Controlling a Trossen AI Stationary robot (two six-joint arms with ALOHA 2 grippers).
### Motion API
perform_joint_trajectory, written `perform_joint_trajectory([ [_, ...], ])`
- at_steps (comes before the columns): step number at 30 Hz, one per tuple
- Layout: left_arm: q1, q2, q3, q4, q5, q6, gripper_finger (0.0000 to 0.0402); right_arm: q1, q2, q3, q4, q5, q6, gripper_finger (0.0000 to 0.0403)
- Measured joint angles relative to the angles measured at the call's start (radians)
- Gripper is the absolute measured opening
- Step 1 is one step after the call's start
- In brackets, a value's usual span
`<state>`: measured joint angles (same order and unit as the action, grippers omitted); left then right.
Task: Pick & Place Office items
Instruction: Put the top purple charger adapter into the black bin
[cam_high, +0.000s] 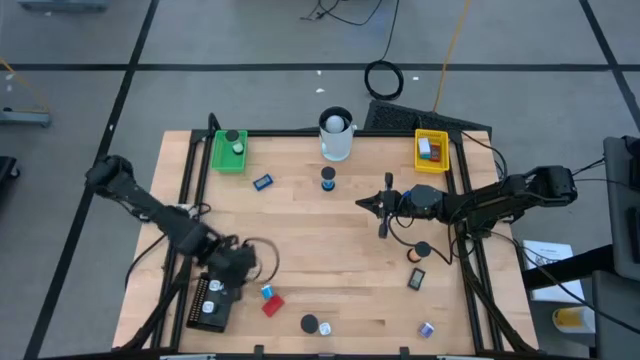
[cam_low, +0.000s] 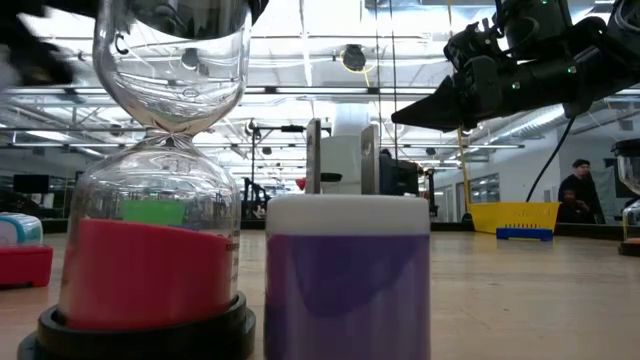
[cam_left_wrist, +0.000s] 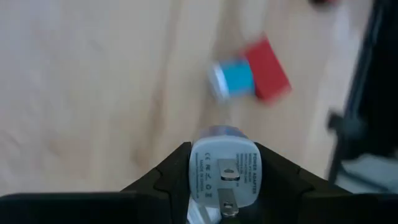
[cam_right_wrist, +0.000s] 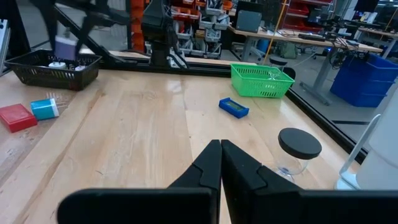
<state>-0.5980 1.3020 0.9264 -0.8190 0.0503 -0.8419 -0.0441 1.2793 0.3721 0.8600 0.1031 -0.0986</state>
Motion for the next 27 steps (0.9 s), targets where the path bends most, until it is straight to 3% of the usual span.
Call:
perform_joint_trajectory([
  [6, -0.219, 0.001, 0.000, -0.049, 0.005, -0.188, 0.0145, 0.000, 0.000, 0.000, 0.000, 0.000, 0.000, 0.0000],
  [12, -0.372, 0.011, 0.000, -0.048, -0.126, -0.350, 0.0146, 0.000, 0.000, 0.000, 0.000, 0.000, 0.000, 0.0000],
  [19, -0.414, 0.122, 0.000, -0.045, -0.181, -0.349, 0.0147, 0.000, 0.000, 0.000, 0.000, 0.000, 0.003, 0.0000],
  [27, -0.452, 0.224, 0.000, -0.006, -0.082, -0.373, 0.0147, 0.000, 0.000, 0.000, -0.001, 0.000, 0.004, 0.0000],
])
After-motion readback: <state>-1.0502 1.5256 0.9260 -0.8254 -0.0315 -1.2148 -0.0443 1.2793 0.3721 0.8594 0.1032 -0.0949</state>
